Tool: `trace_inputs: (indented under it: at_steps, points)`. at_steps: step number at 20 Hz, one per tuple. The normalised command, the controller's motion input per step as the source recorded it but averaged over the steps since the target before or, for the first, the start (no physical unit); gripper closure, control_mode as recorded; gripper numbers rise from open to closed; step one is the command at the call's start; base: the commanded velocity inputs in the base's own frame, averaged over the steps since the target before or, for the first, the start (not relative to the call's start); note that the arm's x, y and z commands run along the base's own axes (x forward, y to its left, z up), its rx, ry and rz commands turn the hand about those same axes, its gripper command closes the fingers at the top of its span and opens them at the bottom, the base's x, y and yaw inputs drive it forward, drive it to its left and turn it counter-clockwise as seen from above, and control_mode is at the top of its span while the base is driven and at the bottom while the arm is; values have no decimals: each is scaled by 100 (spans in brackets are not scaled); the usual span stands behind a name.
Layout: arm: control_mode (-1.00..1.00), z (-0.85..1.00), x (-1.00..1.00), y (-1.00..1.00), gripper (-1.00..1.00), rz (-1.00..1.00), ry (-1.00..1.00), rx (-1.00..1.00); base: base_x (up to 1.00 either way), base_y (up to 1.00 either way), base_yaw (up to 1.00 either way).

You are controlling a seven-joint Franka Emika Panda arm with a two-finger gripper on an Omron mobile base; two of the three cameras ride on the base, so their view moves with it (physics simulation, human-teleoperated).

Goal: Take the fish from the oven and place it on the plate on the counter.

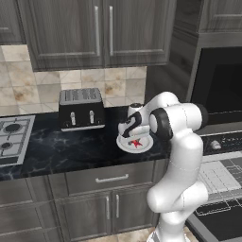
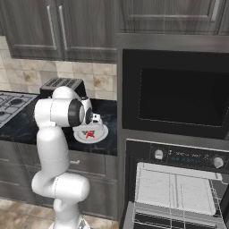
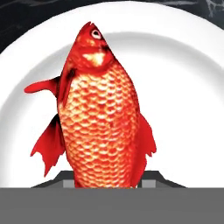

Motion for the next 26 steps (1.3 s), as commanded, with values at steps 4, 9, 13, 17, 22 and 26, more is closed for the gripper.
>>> trace_inputs:
  at_steps: [4, 9, 13, 17, 22, 26]
  points:
    - [-100, -42, 14, 0, 100, 0, 0, -1, 0, 0, 0]
    - [-100, -17, 1, 0, -100, 0, 0, 0, 0, 0, 0]
    - [-100, 0, 0, 0, -100, -2, 0, 0, 0, 0, 0]
    - [-100, 14, -16, 0, -100, -3, -5, 0, 0, 0, 0]
    - [-100, 57, -61, 23, -100, -4, -26, 0, 0, 0, 0]
    - [-100, 59, -80, 58, -100, -2, -23, 0, 0, 0, 0]
